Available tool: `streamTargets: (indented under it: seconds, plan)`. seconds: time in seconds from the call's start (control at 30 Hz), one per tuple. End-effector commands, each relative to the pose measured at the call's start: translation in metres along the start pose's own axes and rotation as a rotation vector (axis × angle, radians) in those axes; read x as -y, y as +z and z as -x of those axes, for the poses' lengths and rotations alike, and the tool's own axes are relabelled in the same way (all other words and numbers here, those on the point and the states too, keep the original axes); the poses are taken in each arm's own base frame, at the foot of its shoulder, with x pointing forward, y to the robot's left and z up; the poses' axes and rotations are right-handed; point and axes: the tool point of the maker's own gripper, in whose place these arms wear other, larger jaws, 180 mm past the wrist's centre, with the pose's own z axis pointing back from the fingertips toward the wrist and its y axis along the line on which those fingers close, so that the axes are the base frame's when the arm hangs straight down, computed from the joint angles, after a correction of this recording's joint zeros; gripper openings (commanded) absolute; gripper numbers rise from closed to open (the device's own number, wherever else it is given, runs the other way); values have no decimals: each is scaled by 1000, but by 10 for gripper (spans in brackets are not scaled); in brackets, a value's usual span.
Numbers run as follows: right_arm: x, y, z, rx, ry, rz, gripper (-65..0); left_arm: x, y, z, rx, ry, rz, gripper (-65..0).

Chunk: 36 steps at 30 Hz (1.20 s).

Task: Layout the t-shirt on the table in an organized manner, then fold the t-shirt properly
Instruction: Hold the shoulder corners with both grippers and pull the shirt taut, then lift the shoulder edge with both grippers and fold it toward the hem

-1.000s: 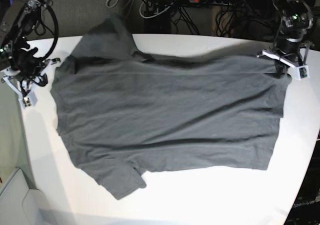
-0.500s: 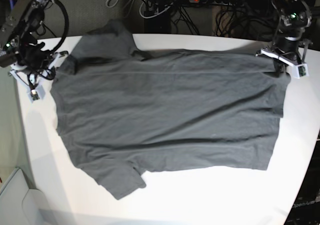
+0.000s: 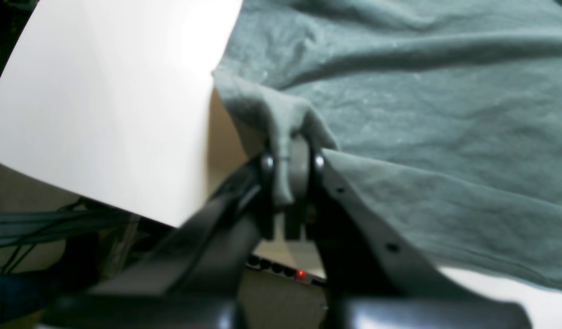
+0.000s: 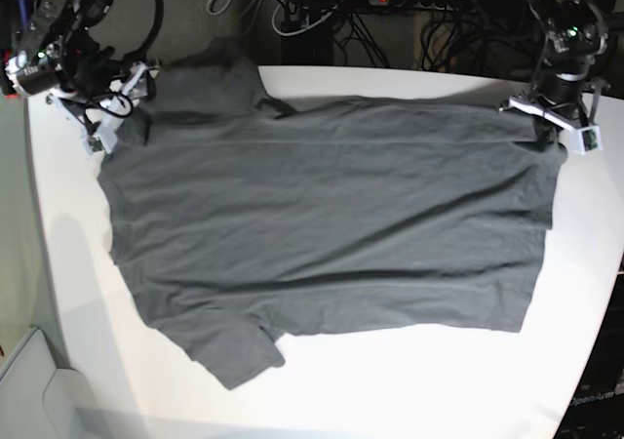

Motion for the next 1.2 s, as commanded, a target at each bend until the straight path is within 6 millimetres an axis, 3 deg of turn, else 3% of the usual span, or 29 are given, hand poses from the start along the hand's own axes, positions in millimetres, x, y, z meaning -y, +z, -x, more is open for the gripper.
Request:
streamTargets:
  seconds: [0.0, 0.13, 0.27, 0.47, 0.6, 0.93, 1.1, 1.17]
  plan:
    - [0, 3, -4, 21, 5, 3, -240, -2, 2, -11, 41, -8, -3, -647]
    - [-4, 0, 0, 11, -7, -9, -240, -2, 2, -11, 41, -8, -3, -647]
    - [-9, -19, 16, -47, -52, -66, -240, -2, 3, -10, 39, -8, -4, -647]
    - [-13, -29, 18, -43, -75, -96, -240, -2, 3, -10, 37, -9, -4, -647]
    - [-25, -33, 20, -57, -43, -126, -256, -2, 3, -10, 37, -9, -4, -647]
    - [-51, -39, 19, -70, 4, -183, -481, -2, 4, -7, 35, 3, -7, -647]
    - [-50, -39, 17, -66, 7, -178, -650, 1, 3, -7, 34, 5, -2, -647]
    - [-48, -37, 15, -59, 9, -172, -650, 1, 3, -7, 35, 7, 0, -647]
